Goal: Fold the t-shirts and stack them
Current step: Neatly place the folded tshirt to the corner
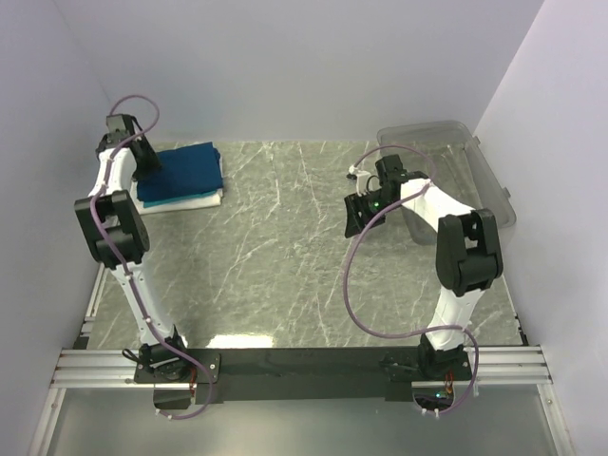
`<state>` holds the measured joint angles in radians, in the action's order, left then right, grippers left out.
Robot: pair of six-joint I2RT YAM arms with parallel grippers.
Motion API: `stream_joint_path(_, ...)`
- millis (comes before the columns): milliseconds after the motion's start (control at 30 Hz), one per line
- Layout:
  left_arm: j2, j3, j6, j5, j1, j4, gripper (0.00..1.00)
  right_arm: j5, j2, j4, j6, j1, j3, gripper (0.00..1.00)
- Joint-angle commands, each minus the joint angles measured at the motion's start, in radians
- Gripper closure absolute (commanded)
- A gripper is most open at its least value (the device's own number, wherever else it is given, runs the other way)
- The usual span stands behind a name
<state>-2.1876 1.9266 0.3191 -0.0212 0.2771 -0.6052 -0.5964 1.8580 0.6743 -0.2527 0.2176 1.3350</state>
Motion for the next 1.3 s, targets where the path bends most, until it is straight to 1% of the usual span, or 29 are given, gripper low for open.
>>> stream_joint_path(0,0.233,0.039,0.032,0.010,0.002,0.091,0.43,0.032,-0.106,0.031,-0.046,-0.009,0.033,0.39)
stream_joint_path(33,0.277,0.010,0.041,0.013,0.002,0.113,0.38,0.050,-0.135,0.036,-0.060,-0.007,0.036,0.39)
stream_joint_path(67,0.376,-0.027,0.067,0.048,0.002,0.136,0.27,0.061,-0.152,0.041,-0.069,-0.007,0.041,0.39)
stream_joint_path(100,0.432,-0.134,0.081,0.065,0.002,0.166,0.22,0.075,-0.170,0.044,-0.075,-0.009,0.043,0.39)
stream_joint_path(133,0.547,-0.200,0.098,0.087,0.005,0.242,0.10,0.099,-0.210,0.045,-0.089,-0.007,0.047,0.39)
stream_joint_path(167,0.604,-0.342,0.133,0.121,0.008,0.278,0.03,0.112,-0.233,0.053,-0.097,-0.009,0.047,0.39)
stream_joint_path(200,0.662,-0.413,0.155,0.138,0.020,0.313,0.01,0.121,-0.278,0.054,-0.103,-0.012,0.049,0.39)
stream_joint_path(233,0.714,-0.484,0.179,0.148,0.028,0.362,0.01,0.128,-0.304,0.053,-0.111,-0.014,0.050,0.39)
stream_joint_path(267,0.809,-0.608,0.213,0.237,0.037,0.392,0.01,0.159,-0.328,0.053,-0.115,-0.018,0.055,0.39)
stream_joint_path(300,0.851,-0.664,0.222,0.281,0.059,0.410,0.01,0.171,-0.376,0.053,-0.118,-0.023,0.059,0.38)
stream_joint_path(367,0.957,-0.783,0.222,0.335,0.060,0.406,0.01,0.207,-0.420,0.051,-0.128,-0.038,0.073,0.36)
stream_joint_path(433,1.020,-0.840,0.206,0.400,0.060,0.378,0.00,0.228,-0.491,0.028,-0.125,-0.055,0.076,0.29)
stream_joint_path(467,1.087,-0.904,0.190,0.426,0.060,0.369,0.01,0.260,-0.517,0.013,-0.120,-0.064,0.072,0.25)
stream_joint_path(500,1.120,-0.931,0.183,0.463,0.059,0.354,0.00,0.286,-0.567,-0.033,-0.106,-0.076,0.064,0.16)
stream_joint_path(533,1.149,-0.952,0.172,0.475,0.059,0.337,0.00,0.315,-0.592,-0.053,-0.070,-0.081,0.049,0.10)
stream_joint_path(567,1.207,-0.984,0.143,0.484,0.059,0.282,0.01,0.343,-0.614,-0.068,-0.047,-0.090,0.041,0.02)
stream_joint_path(600,1.235,-0.995,0.127,0.486,0.057,0.254,0.01,0.384,-0.649,-0.091,-0.016,-0.105,0.036,0.00)
stream_joint_path(633,1.296,-1.009,0.106,0.484,0.056,0.237,0.01,0.388,-0.661,-0.090,0.030,-0.118,0.035,0.00)
stream_joint_path(667,1.327,-1.038,0.097,0.480,0.047,0.198,0.01,0.374,-0.671,-0.064,0.041,-0.135,0.038,0.00)
stream_joint_path(700,1.351,-1.046,0.086,0.468,0.036,0.171,0.01,0.324,-0.684,-0.053,0.058,-0.148,0.042,0.00)
stream_joint_path(733,1.382,-1.051,0.075,0.442,0.025,0.147,0.01,0.313,-0.695,-0.048,0.073,-0.182,0.035,0.00)
stream_joint_path(833,1.436,-1.081,0.080,0.400,-0.007,0.104,0.01,0.371,-0.749,-0.076,0.131,-0.195,-0.023,0.01)
stream_joint_path(933,1.441,-1.071,0.092,0.406,-0.019,0.094,0.00,0.469,-0.801,-0.102,0.162,-0.198,-0.083,0.00)
stream_joint_path(1000,1.437,-1.049,0.090,0.395,-0.026,0.084,0.01,0.495,-0.838,-0.119,0.173,-0.201,-0.115,0.00)
stream_joint_path(1133,1.422,-1.025,0.095,0.385,-0.036,0.079,0.01,0.489,-0.882,-0.124,0.182,-0.210,-0.193,0.00)
stream_joint_path(1267,1.418,-1.028,0.103,0.394,-0.035,0.088,0.01,0.480,-0.907,-0.134,0.179,-0.212,-0.237,0.00)
